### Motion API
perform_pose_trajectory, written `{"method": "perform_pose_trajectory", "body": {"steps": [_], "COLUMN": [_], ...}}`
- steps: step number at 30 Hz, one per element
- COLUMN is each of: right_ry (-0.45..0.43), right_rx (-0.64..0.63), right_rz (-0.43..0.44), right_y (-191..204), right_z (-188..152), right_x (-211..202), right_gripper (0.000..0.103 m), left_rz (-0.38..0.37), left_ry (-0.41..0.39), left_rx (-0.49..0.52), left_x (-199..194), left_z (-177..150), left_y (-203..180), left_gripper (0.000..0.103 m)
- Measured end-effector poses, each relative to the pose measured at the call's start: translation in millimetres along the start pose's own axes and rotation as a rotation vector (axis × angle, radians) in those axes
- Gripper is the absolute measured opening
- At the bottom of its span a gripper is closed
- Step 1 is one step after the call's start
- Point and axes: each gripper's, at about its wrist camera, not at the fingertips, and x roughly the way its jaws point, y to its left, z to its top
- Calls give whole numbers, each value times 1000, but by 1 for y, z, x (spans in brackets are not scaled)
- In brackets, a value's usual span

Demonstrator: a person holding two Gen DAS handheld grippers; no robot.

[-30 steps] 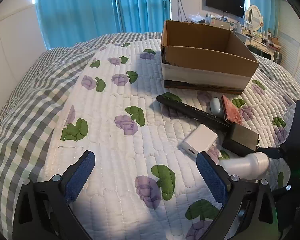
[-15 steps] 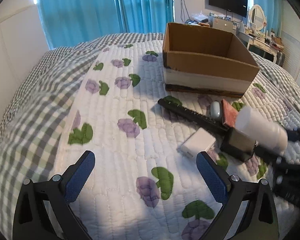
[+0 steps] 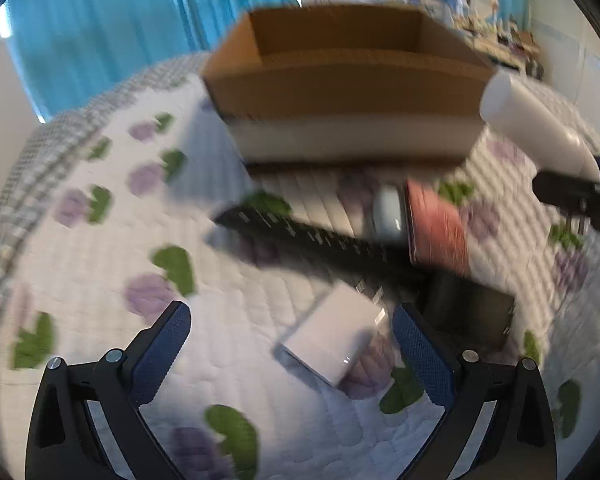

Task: Organize rigid objects
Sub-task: 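Grasp the white cylindrical device with the right gripper while the left grasps another white charger, then lower the white device and charger into the box and open both grippers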

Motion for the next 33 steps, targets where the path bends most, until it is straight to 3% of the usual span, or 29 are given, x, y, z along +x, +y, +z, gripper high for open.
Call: {"method": "perform_pose_trajectory", "body": {"steps": [4, 8, 13, 20, 27, 33], "right_ry": [63, 58, 41, -6, -106, -184], "right_rx": [35, 38, 40, 64, 55, 29], "right_rz": [37, 42, 20, -11, -49, -92], "right_y": [-8, -8, -6, 0, 11, 17], "right_z": [-9, -8, -10, -9, 11, 52], "right_x": [23, 23, 14, -29, -108, -156], "right_gripper": [56, 56, 56, 56, 56, 56], "left_rz": [-12, -57, -37, -59, -102, -63], "left_ry": [54, 57, 25, -78, -186, -273], "left_rx": [49, 86, 99, 69, 29, 16], "left_x": [23, 27, 7, -59, -123, -147], "left_z": [-5, -7, -11, 0, 46, 96], "left_y": [-10, -18, -19, -9, 3, 21], "left_gripper": [89, 62, 62, 62, 62, 62]}}
